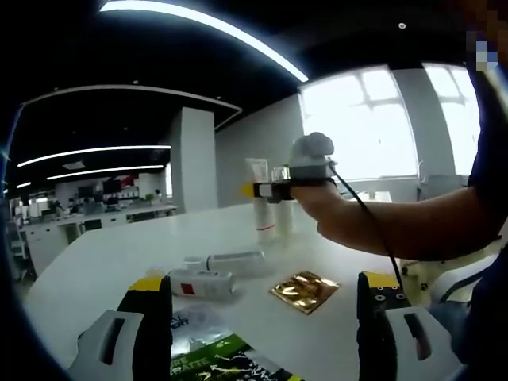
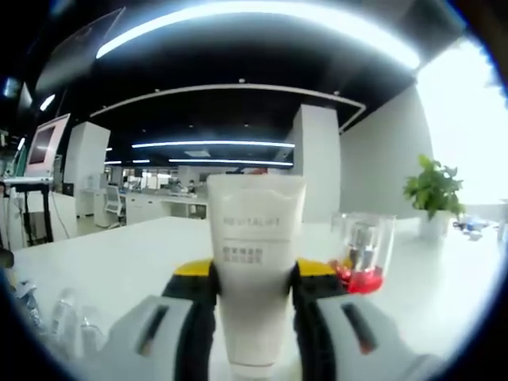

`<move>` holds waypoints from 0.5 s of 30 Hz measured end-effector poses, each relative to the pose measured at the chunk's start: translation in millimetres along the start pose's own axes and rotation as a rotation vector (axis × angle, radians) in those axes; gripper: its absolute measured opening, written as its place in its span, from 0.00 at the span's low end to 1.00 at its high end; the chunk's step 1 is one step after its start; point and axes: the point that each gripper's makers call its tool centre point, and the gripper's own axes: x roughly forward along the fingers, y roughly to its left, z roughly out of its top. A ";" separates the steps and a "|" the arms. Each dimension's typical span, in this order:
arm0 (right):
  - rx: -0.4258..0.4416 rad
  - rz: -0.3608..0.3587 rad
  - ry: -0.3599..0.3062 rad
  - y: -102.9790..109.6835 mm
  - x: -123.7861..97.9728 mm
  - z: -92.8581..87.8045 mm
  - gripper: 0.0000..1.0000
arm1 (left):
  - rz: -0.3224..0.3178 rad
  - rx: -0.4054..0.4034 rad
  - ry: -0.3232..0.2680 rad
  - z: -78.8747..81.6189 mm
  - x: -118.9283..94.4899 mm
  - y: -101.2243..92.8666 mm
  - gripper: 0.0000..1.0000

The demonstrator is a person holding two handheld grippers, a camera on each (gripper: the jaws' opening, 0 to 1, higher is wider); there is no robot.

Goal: Arrange the skincare products in the storage area until every visible bottle or jar stands upright without overlapping.

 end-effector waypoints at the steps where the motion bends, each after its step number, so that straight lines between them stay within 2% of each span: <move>1: -0.003 -0.001 0.001 -0.1 -0.6 0.1 0.37 | 0.000 0.000 0.000 0.0 -0.1 -0.1 0.99; 15: -0.012 -0.014 0.004 -3.6 -4.4 0.0 0.38 | 0.004 0.001 0.001 0.6 -1.6 -0.6 0.98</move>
